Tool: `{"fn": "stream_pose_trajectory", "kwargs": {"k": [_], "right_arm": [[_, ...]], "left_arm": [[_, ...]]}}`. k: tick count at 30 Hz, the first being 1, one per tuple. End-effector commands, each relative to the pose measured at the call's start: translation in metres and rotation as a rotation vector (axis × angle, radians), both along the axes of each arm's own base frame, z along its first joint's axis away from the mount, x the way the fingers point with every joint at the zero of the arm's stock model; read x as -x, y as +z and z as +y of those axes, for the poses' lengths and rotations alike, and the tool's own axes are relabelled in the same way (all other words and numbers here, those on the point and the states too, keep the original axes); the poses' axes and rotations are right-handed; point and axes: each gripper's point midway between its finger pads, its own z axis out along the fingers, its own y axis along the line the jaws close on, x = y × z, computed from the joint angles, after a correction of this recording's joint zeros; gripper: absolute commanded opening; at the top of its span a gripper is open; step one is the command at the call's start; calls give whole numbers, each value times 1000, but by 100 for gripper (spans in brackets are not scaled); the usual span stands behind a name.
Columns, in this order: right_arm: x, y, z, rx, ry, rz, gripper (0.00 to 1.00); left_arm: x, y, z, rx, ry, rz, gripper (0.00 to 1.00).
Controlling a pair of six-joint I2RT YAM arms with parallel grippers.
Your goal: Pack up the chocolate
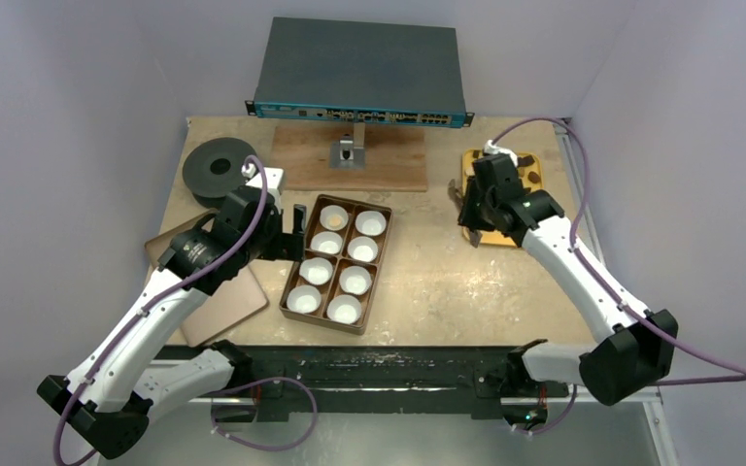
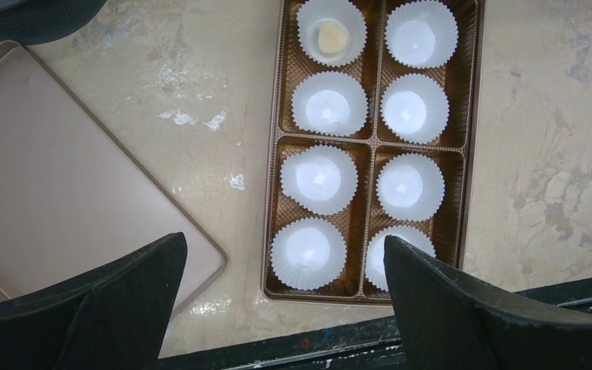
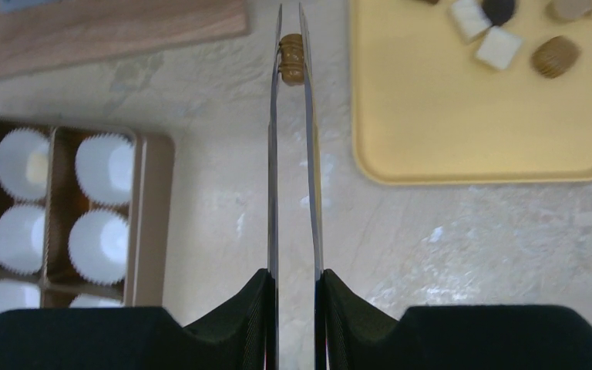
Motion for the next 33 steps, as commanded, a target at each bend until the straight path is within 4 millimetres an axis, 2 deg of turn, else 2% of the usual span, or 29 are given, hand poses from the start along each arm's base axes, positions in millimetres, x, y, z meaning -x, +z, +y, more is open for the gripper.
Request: {"fn": "stream_pose_trajectory", "kwargs": {"k": [1, 9, 17, 21, 26, 33], "right_arm": [[17, 18, 54, -61, 131, -18, 20], [37, 37, 136, -116, 300, -36, 19], [51, 45, 212, -113, 460, -38, 19], [61, 40, 246, -99, 528, -26, 19], [70, 23, 270, -73, 578, 7, 19], [68, 5, 274, -28, 575, 31, 20]], "left_arm": [[-8, 16, 3, 10, 23, -65, 100], [-5, 13, 6, 9, 33, -61, 100], [-2, 17, 11, 11, 49, -74, 100], [1, 19, 14, 10, 55, -79, 100], [4, 21, 17, 12, 62, -83, 100], [6, 22, 20, 5, 64, -88, 100]]}}
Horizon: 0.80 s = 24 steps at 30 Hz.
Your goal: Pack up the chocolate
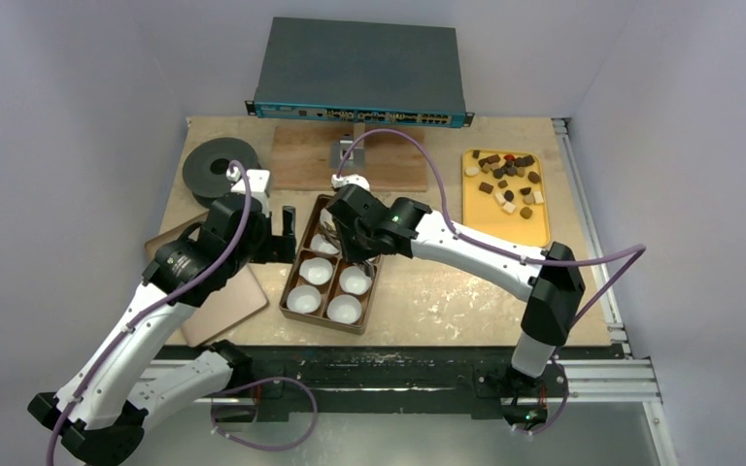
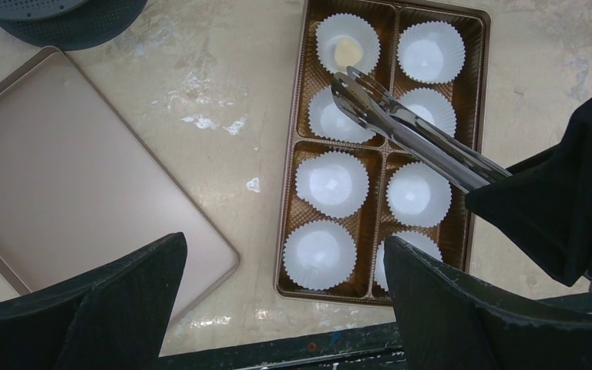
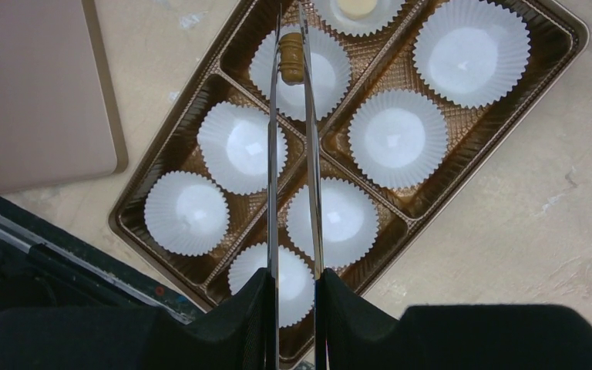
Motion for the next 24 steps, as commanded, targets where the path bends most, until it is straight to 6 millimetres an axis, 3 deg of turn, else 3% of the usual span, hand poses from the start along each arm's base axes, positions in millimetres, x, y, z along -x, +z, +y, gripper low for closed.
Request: {"fn": "stream_pose_trajectory", "kwargs": {"k": [1, 8, 15, 24], "right_arm": [[-10, 18, 6, -33, -26, -47, 20], [-11, 12, 8, -22, -22, -42, 31], [-13, 19, 7, -22, -28, -57, 40], [-13, 31, 4, -41, -32, -74, 43]], "left_arm": [[-1, 8, 5, 5, 23, -29, 100], [-2, 9, 4, 2, 22, -28, 100], [-3, 10, 2, 5, 17, -27, 100], [-4, 10, 1, 7, 13, -28, 100]]}}
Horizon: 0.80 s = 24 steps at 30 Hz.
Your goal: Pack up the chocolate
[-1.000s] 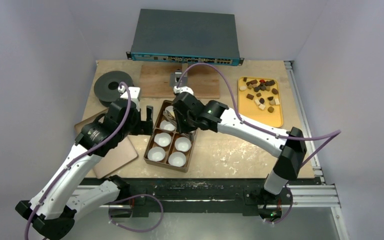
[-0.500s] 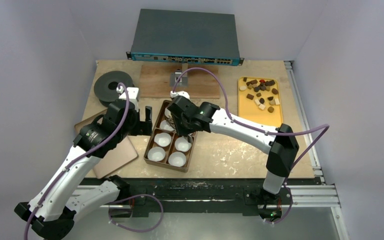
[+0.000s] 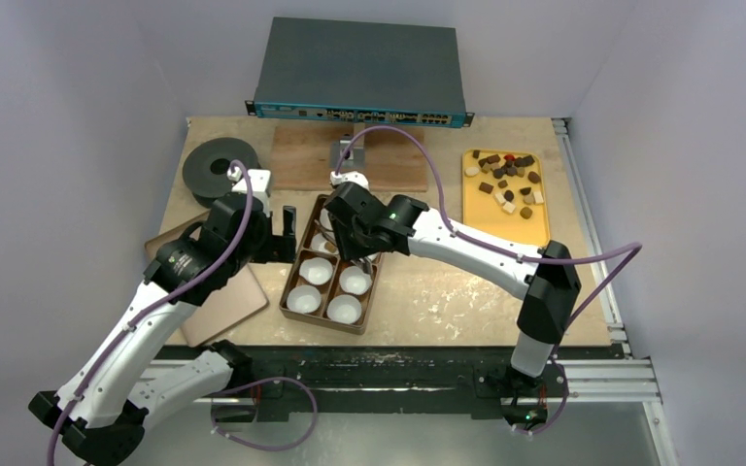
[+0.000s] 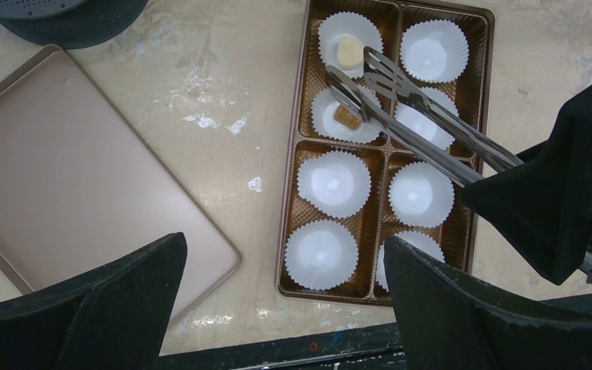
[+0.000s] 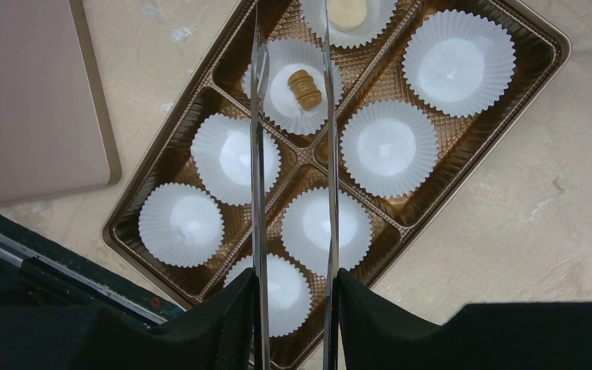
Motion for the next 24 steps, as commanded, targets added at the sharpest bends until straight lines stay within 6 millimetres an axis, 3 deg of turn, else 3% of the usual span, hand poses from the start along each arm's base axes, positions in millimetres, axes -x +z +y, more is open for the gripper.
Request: {"fn": "stream_pose_trajectory", "kwargs": {"k": [1, 9, 15, 24], "right_arm": [[-8, 37, -1, -61, -23, -77, 44], [-34, 64, -57, -65, -143, -136, 45], [-56, 59, -132, -27, -304, -152, 45], [-73, 36, -237, 59, -543, -150, 46]], "left_arm": [[-3, 11, 0, 14, 8, -30, 100], [-6, 10, -3, 22, -2, -29, 100], [-8, 9, -10, 36, -21, -24, 100], [-9, 9, -19, 60, -59, -20, 100]]}}
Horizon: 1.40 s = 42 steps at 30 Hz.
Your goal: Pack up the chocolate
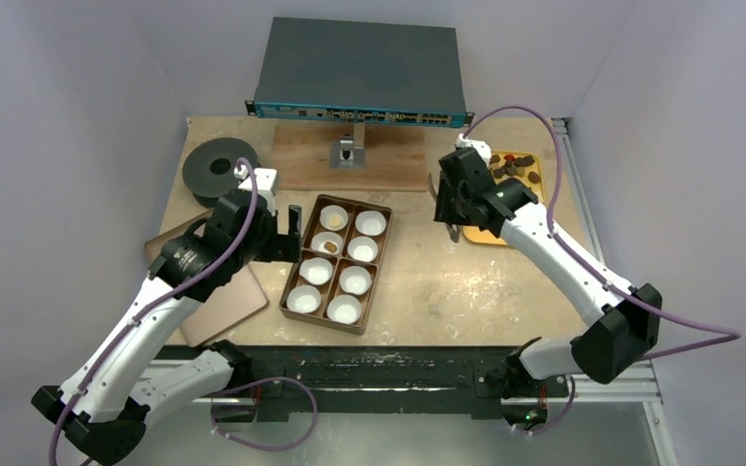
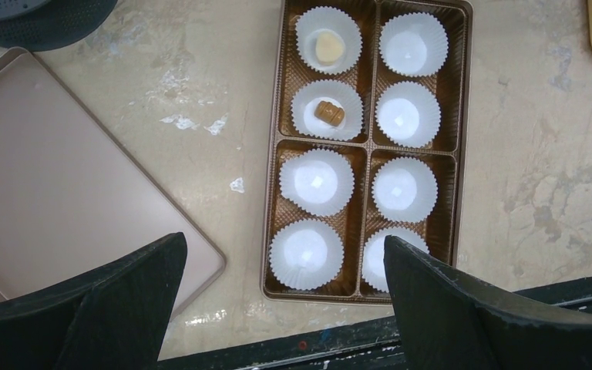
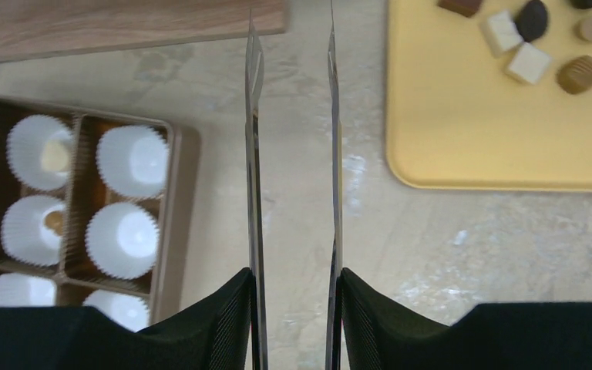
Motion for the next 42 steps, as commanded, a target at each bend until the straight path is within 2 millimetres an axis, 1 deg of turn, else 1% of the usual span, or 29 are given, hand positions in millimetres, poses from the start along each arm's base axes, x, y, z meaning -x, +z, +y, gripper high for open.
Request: {"fn": "stream_pose_trajectory", "kwargs": {"k": [1, 4, 9, 14, 17, 22, 26, 31, 35, 38, 42], "right_arm": [[-6, 0, -49, 49, -110, -29, 46], [-8, -8, -79, 71, -177, -18, 46], [-12, -25, -121, 104, -268, 19, 46], [-17, -40, -149, 94, -331, 41, 46], [-24, -47, -156, 67, -344, 57, 46], [-40, -50, -154, 27, -344, 55, 45], [-46, -55, -157, 20, -355, 66, 45], [-44, -60, -171, 10, -389, 68, 45], [-41, -63, -171, -1, -389, 77, 45], [-38, -62, -172, -3, -391, 69, 45], [-35, -67, -173, -2, -391, 83, 44]], "left_arm": [[-7, 13, -9, 39, -27, -41, 100], [-8, 12, -10, 39, -32, -42, 100], [-9, 11, -14, 47, -47, -40, 100], [-9, 12, -15, 50, -58, -44, 100], [-9, 12, -15, 48, -60, -46, 100], [-9, 13, -16, 49, -67, -46, 100], [-9, 14, -16, 39, -74, -44, 100], [-8, 16, -15, 38, -78, -48, 100], [-9, 17, -17, 40, -83, -43, 100], [-9, 17, -17, 40, -83, -40, 100], [-10, 16, -18, 40, -84, -36, 100]]}}
